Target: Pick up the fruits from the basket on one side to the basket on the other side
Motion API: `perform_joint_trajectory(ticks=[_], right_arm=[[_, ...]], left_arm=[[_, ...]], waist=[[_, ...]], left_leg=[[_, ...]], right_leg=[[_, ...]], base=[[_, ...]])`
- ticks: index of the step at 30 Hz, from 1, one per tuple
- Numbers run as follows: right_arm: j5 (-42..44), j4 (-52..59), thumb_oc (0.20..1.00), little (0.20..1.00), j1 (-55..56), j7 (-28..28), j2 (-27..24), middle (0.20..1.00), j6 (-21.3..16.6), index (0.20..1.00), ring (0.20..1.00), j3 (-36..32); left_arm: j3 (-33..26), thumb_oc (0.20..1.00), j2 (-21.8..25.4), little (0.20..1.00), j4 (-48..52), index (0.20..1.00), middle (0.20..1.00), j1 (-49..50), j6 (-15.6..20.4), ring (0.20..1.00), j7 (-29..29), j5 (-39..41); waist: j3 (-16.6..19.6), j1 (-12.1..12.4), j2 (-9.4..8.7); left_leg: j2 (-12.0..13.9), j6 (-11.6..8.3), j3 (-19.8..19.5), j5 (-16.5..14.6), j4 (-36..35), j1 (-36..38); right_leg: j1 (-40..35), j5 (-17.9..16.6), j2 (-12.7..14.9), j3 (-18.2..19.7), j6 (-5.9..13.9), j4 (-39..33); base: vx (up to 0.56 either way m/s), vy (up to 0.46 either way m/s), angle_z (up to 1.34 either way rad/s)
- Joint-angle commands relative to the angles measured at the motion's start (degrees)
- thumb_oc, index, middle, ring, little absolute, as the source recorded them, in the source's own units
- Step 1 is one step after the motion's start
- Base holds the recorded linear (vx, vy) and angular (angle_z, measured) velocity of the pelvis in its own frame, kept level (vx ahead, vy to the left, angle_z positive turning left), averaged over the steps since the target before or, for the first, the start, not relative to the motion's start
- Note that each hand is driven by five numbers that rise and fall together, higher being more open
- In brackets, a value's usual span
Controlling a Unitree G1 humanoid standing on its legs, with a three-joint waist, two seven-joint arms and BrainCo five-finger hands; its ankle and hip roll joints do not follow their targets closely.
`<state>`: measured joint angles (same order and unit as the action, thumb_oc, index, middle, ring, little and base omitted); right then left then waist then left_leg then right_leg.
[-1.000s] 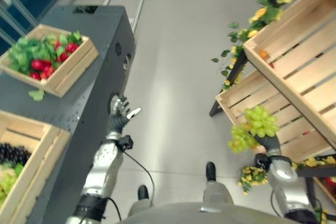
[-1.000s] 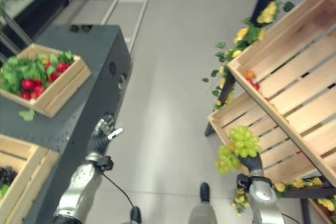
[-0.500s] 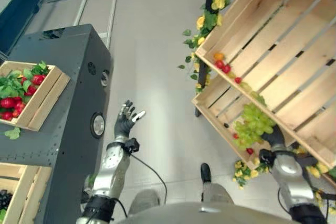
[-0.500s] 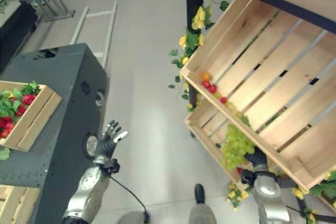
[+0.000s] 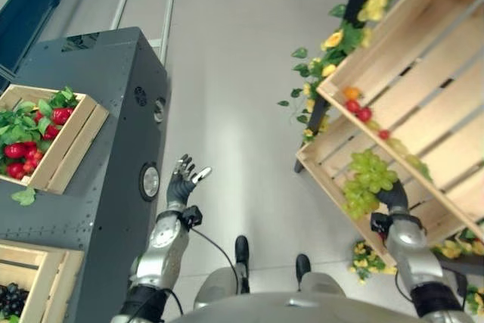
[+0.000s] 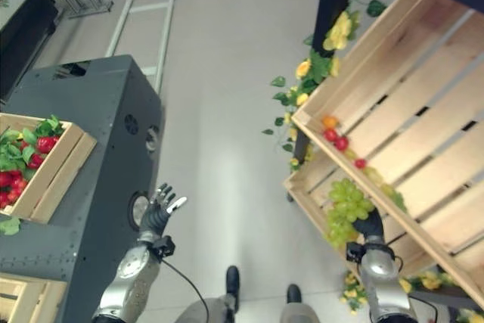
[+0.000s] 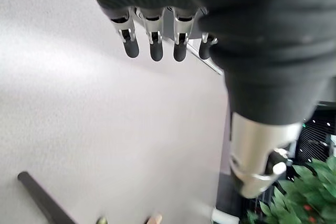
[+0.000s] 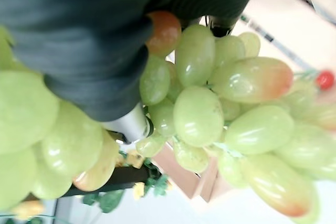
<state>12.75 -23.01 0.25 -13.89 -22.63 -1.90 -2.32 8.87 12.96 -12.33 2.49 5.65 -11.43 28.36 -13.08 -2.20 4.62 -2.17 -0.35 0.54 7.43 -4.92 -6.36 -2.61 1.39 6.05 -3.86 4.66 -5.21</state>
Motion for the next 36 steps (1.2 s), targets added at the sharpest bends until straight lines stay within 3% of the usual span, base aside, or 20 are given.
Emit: perform_joint_trajectory(ticks=[1,14,22,23,29,36], right_arm=[[2.0,0.5,0.200,0.200,-5.5,-2.6,-3.5,0.200,-3.7,0.200,0.200,-1.2],[6.0,-15.7,0.200,0.200,-20.7,-10.5,-10.1,0.200,-4.4,0.200,0.200,0.6],[7.1,-25.9,0.200,0.200,-27.7,-12.9,-19.5,0.200,-3.2,0.200,0.200,0.4],[6.7,-29.3,1.000,1.000,-28.8,-12.6,-21.5,1.000,-2.3,1.000,1.000,1.2],[0.9,-33.8,1.000,1.000,-30.9,-12.3,-24.3,1.000,0.7,1.000,1.000,4.8],[-1.8,-33.9,1.000,1.000,-32.8,-12.2,-24.6,1.000,1.6,1.000,1.000,7.1]], left_arm=[[1.1,1.000,0.3,1.000,1.9,1.000,1.000,-2.2,3.2,1.000,-1.1,0.3],[4.0,1.000,1.5,1.000,6.9,1.000,1.000,-0.8,5.1,1.000,-2.4,1.8],[5.2,1.000,2.3,1.000,9.3,1.000,1.000,0.4,5.3,1.000,-3.1,3.1],[5.4,1.000,2.5,1.000,10.0,1.000,1.000,0.4,5.2,1.000,-3.2,3.3],[5.6,1.000,2.4,1.000,10.6,1.000,1.000,-0.4,5.2,1.000,-3.6,3.8],[6.0,1.000,1.9,1.000,10.0,1.000,1.000,-1.6,5.2,1.000,-3.7,4.1]], waist=[[1.6,0.2,0.43],[-2.9,2.6,2.44],[-6.5,3.1,3.92],[-7.0,3.2,4.14],[-8.0,2.6,4.53],[-8.2,2.3,4.60]], left_leg=[[1.9,-3.00,0.6,0.3,0.5,-3.0],[1.8,-3.77,0.0,1.1,-0.1,-7.4],[1.7,-4.11,-0.1,1.8,-0.1,-8.9],[1.6,-4.32,-0.1,2.0,-0.1,-9.0],[1.5,-4.32,-0.3,2.3,0.0,-8.6],[1.4,-4.64,-0.5,2.6,0.1,-8.5]], right_leg=[[2.4,4.3,-3.1,-1.0,-0.59,3.2],[7.8,2.7,-2.7,-2.1,-0.01,2.3],[10.8,2.5,-2.4,-2.5,-0.06,4.2],[11.1,2.5,-2.3,-2.6,-0.04,4.5],[11.2,2.8,-2.5,-2.6,-0.29,5.4],[11.0,2.3,-2.5,-2.7,-0.49,4.5]], base=[[-0.01,0.003,0.17],[-0.01,0.002,0.01],[-0.04,0.001,-0.01],[0.00,0.000,0.00],[0.00,-0.001,0.01],[0.00,0.000,0.00]])
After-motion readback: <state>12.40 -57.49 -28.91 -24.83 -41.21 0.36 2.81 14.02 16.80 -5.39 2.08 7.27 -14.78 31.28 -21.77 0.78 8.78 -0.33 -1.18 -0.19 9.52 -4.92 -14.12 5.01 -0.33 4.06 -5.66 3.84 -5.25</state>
